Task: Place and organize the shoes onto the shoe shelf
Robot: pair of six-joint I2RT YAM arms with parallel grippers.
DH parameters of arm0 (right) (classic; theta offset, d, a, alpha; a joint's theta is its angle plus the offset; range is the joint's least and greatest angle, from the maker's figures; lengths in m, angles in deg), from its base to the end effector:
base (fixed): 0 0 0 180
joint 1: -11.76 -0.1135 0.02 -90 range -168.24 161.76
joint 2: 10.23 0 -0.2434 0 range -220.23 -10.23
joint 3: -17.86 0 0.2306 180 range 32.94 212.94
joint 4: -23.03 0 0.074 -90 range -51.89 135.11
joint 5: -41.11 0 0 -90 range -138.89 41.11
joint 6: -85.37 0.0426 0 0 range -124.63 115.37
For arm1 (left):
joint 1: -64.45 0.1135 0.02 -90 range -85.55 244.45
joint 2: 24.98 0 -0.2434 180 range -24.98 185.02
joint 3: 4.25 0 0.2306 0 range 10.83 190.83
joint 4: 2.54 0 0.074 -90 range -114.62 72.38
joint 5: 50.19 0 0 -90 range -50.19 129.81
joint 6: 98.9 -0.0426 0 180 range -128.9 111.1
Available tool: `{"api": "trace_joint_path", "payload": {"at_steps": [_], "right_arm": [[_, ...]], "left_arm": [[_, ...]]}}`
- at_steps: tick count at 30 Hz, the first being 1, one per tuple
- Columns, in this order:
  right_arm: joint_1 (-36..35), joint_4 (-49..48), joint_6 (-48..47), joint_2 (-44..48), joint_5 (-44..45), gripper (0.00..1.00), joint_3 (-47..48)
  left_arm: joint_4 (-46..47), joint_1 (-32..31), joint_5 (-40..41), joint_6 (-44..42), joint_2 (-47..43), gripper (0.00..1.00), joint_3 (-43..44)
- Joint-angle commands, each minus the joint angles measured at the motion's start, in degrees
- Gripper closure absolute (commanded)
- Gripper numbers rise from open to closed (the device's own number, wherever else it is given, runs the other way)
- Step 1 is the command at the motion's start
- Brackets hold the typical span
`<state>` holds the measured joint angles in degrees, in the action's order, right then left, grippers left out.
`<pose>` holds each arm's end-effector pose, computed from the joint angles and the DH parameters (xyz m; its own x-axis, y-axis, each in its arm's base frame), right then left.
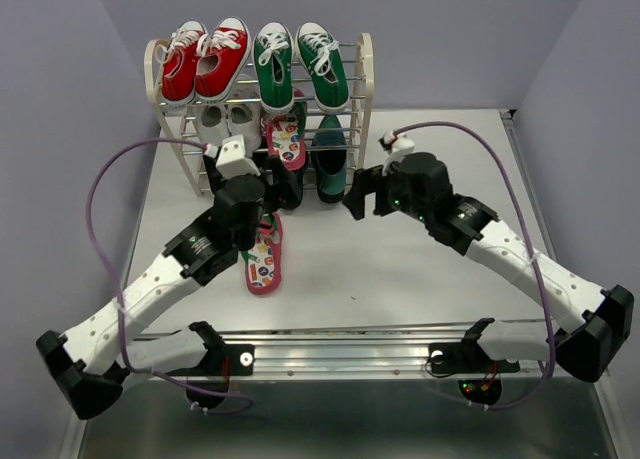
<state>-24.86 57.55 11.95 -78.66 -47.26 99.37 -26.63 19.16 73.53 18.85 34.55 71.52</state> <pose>0.2123 0.1563 0.3494 -0.4453 0.0245 -0.8951 -0.4674 0.8463 0.2556 0.1761 -0.1442 0.3728 -0.1801 -0.3685 -0.9120 0.1360 0.9089 -0.3942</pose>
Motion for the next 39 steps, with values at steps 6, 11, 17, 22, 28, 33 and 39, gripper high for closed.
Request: {"api": "trace_joint_path", "payload": {"at_steps": [6,11,17,22,28,33,39], "right_arm": [[-22.4,-2.0,7.8,-14.6,9.1,0.00,1.9],[-31.3,-2.7,11.7,-26.0,14.4,0.00,8.8],[-33.3,-10.6,17.8,-35.8,13.9,0.00,12.3],[-33.3,-10.6,18.8,-41.8,15.3,0.00,16.8],[-33.8,-7.4,19.7,-48.1,18.4,0.00,21.9],[-34.3,-4.0,20.6,-52.1,21.7,0.00,26.0],[-34.8,-0.1,22.6,-56.5,26.0,0.00,30.5]], "left_arm": [[-30.8,0.3,6.9,22.5,-16.7,0.01,-7.5],[-32.4,0.4,7.8,25.6,-19.4,0.01,-9.8],[-35.6,0.5,12.0,27.6,-20.3,0.01,-9.8],[-33.4,0.5,13.0,26.5,-22.3,0.01,-10.4],[-32.9,0.5,13.4,25.8,-25.6,0.01,-11.2],[-32.1,0.6,13.9,25.9,-28.8,0.01,-12.2],[-30.7,0.5,12.5,25.4,-29.7,0.01,-13.0]]}}
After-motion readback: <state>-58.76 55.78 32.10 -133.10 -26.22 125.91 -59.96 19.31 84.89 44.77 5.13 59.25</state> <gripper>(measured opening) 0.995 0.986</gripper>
